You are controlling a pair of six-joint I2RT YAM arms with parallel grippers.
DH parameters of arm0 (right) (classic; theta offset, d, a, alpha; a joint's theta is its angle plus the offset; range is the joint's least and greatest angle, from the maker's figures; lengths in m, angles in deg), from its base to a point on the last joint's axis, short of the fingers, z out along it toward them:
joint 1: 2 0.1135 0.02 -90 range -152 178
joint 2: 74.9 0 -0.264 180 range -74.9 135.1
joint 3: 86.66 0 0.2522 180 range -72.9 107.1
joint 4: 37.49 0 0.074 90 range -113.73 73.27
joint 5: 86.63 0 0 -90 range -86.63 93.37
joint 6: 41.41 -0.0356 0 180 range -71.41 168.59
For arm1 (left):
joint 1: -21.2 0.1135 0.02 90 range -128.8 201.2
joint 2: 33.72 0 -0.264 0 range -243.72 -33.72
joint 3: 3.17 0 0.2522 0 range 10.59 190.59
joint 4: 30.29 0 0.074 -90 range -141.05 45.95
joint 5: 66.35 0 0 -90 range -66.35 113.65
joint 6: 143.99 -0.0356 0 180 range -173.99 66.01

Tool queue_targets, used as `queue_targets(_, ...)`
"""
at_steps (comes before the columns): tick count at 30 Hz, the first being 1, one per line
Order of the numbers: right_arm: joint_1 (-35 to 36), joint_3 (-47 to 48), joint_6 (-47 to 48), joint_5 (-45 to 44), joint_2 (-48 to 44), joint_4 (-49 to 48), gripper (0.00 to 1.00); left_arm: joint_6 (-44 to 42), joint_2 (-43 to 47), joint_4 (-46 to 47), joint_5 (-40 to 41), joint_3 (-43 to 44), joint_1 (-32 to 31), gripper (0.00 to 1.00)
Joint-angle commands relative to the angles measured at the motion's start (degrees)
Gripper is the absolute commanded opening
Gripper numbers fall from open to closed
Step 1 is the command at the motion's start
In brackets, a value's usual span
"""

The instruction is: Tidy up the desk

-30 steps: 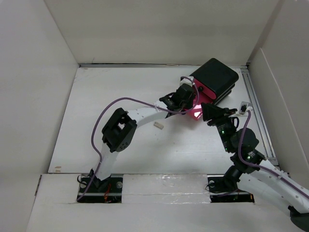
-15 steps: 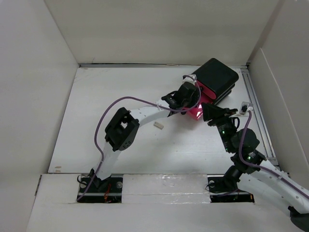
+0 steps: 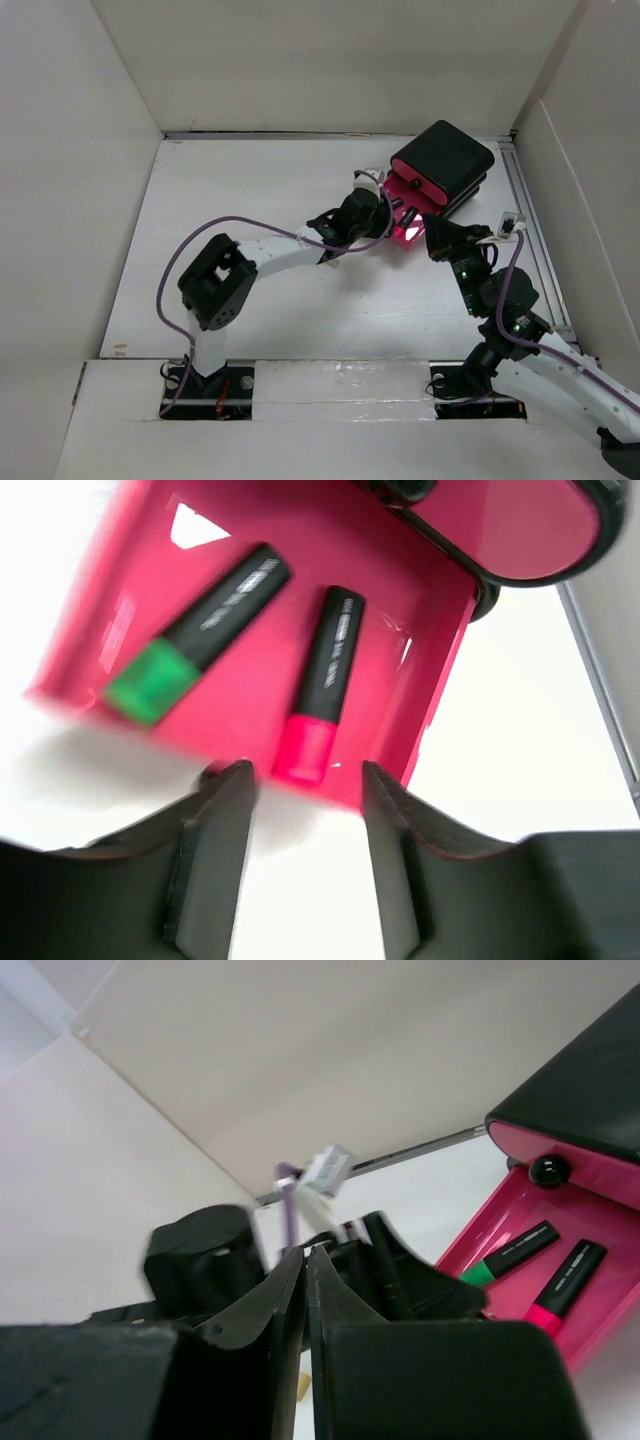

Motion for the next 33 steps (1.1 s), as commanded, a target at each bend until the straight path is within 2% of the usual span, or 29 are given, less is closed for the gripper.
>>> queue_targets(1,-0.2,-0.2,-0.5,-0.1,0.1,-2.6,0.09,-1.8,12.3,9.2,6.8,-8.5,-0.1,0.38)
queue_targets(2,-0.2,0.4,-0.4,0.7,0.3,-2.6,0.01,-1.6,15.3,10.7,8.3,-10.6,-0.1,0.35)
queue_targets(4,-0.2,0.6,-0.5,0.7,1.2,-2.2,0.00,-1.3,17.7,11.8,10.6,-17.0,-0.6,0.29)
queue_targets(6,-0.2,0.5,-0.6,0.5,2.1,-2.6,0.01,-0.9,20.3,12.7,11.3,-21.4,-0.6,0.29)
queue_targets(10,-0.2,0.6,-0.8,1.6,3.0,-3.2,0.21,-0.9,19.1,14.2,9.1,-24.5,-0.6,0.33)
queue_targets(11,-0.2,0.4,-0.7,1.1,3.2,-3.5,0.30,-1.3,18.4,13.9,8.3,-24.3,-0.6,0.33)
queue_targets(15,-0.2,0.7,-0.6,2.5,4.2,-3.4,0.43,-3.3,13.8,14.5,4.7,-20.7,-0.6,0.34)
queue_targets(26,-0.2,1.2,-0.3,2.3,4.5,-3.1,0.47,-8.8,0.4,11.8,0.3,-7.8,-0.6,0.33)
queue_targets(33,-0.2,1.2,-0.1,2.4,4.5,-3.0,0.47,-9.2,-3.4,9.5,1.1,-3.5,-0.6,0.32)
